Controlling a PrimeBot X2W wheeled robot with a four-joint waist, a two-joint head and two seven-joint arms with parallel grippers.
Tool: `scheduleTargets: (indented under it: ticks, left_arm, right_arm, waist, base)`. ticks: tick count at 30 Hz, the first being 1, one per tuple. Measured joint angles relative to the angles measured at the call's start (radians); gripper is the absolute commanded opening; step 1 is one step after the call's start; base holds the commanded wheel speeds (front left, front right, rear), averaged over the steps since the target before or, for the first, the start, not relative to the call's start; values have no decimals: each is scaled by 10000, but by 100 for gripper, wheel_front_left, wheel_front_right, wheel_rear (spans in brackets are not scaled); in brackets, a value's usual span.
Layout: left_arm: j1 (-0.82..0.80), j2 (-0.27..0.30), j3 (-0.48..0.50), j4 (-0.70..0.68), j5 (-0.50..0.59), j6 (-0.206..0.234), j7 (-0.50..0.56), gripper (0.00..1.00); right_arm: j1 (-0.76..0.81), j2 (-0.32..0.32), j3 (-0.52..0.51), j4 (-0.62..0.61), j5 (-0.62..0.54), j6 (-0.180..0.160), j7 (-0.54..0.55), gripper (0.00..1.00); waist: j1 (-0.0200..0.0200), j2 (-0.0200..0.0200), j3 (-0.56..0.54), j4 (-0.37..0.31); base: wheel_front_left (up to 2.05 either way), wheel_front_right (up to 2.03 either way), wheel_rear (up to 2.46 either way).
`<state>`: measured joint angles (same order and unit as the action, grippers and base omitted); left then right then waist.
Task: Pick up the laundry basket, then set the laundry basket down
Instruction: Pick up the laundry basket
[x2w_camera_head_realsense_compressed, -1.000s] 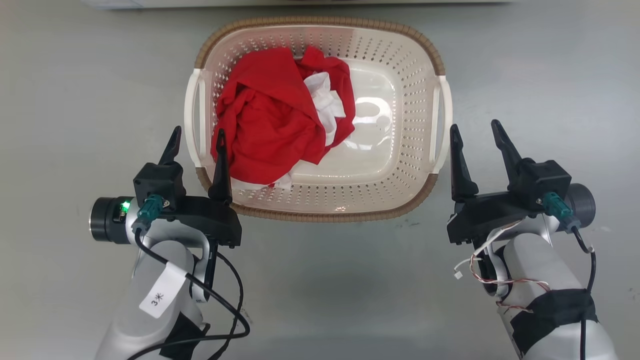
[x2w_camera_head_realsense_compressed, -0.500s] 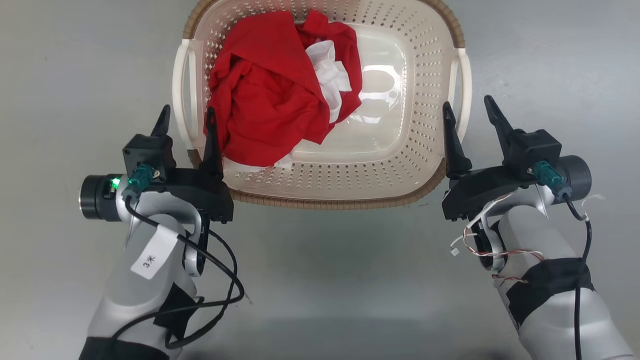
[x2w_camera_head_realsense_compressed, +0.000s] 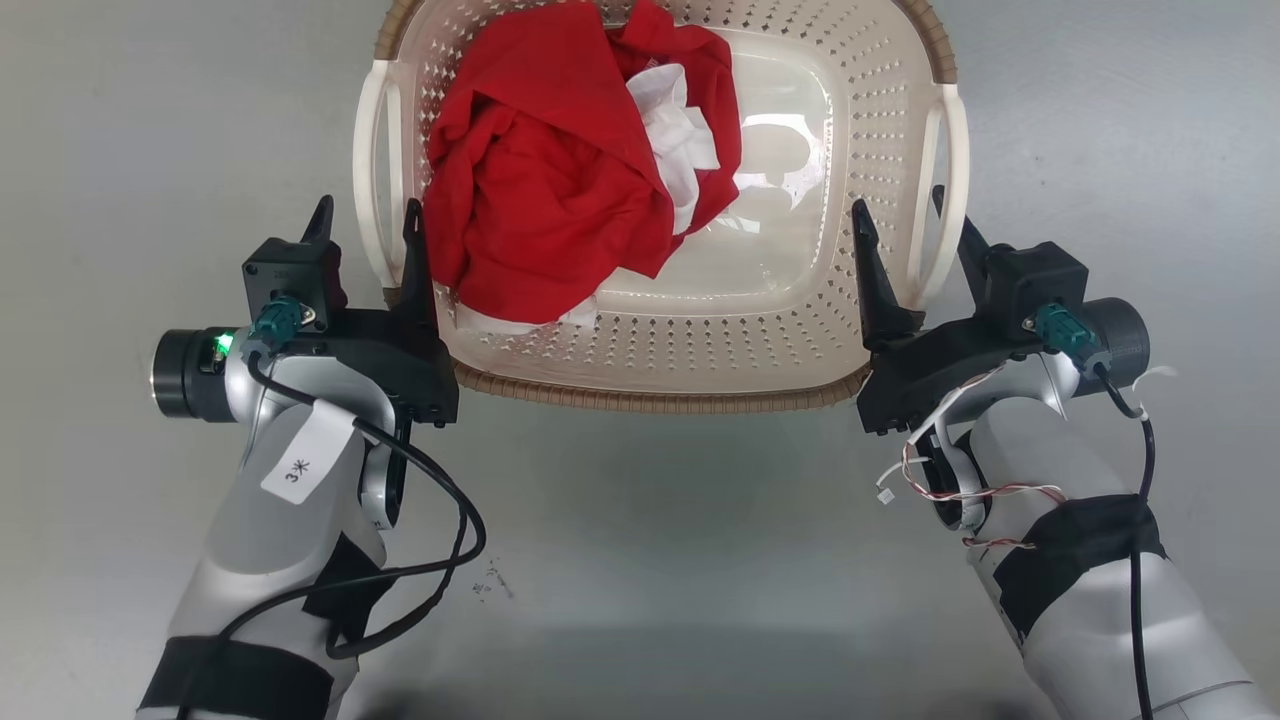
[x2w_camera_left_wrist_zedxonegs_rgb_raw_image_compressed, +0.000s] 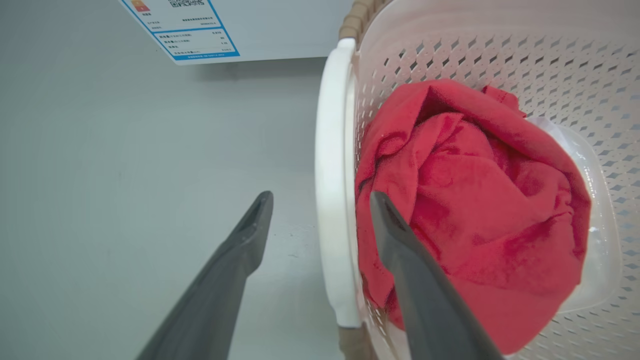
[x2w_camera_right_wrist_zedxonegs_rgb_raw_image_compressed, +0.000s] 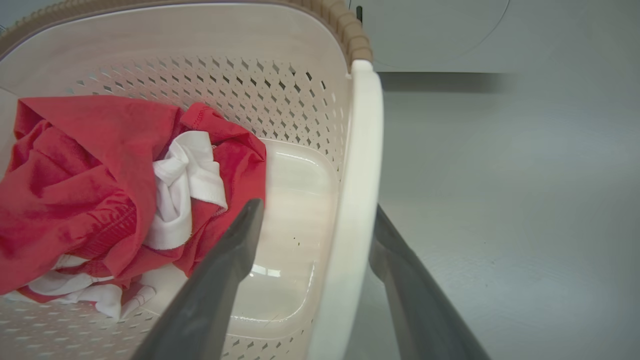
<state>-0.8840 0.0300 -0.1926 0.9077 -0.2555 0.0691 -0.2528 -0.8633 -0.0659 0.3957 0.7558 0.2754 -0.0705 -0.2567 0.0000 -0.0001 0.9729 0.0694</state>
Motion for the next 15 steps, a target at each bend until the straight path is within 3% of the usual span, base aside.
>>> scheduleTargets:
  ticks: [15]
  left_arm:
    - [-709,-19,-284,1185,0,-355,0,100]
  right_arm:
    - [-516,-38,832,573,955,-276,0,100]
  waist:
    - [0,0,31,42]
  base:
    - [0,0,0]
